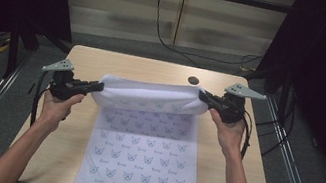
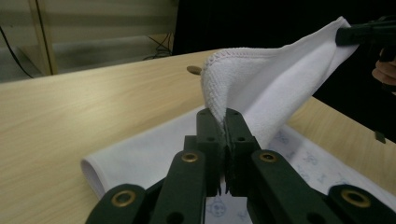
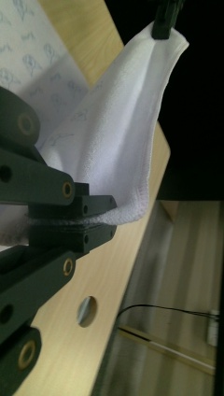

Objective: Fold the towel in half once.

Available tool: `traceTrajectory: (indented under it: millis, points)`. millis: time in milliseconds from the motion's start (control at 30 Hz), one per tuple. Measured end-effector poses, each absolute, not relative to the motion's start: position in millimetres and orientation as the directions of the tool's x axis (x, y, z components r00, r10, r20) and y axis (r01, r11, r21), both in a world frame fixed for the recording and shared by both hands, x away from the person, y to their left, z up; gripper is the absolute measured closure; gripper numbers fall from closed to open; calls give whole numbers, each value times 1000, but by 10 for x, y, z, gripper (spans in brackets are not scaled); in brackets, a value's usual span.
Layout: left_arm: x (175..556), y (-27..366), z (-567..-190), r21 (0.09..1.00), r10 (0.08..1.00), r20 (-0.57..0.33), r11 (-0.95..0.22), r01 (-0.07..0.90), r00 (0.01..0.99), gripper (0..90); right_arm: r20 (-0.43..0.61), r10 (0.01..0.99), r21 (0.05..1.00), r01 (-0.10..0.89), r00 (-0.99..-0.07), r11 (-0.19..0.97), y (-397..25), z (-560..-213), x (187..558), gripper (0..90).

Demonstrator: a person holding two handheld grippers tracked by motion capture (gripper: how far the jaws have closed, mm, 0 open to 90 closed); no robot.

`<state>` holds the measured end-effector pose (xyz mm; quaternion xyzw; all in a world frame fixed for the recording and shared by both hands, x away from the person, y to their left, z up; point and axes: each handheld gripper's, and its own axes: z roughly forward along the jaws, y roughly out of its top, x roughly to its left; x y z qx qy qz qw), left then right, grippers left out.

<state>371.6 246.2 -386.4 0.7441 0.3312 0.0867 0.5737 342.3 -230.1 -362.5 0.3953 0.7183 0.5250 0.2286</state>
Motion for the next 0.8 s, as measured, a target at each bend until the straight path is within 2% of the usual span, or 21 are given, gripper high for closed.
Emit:
traceTrajectory:
  millis: [200,333,533,667,800]
  points:
    - [3319,2568,-3542,937,561,-208,-120,328,801,869,4,771,952,238,-637,192,-2286,-3270,2935,873]
    - [3045,2626,-3498,946,548,-169,-143,290,820,868,-22,751,949,223,-660,224,-2247,-3275,2626,873]
    - [2726,2628,-3988,908,514,-225,-197,370,828,866,13,723,915,299,-691,269,-2228,-3717,2210,872]
    - [2534,2596,-4413,871,505,-264,-242,429,822,861,81,719,885,382,-690,267,-2251,-4118,1982,867]
    - [2387,2625,-4647,846,481,-289,-276,456,827,829,139,704,864,433,-697,258,-2267,-4397,1804,853]
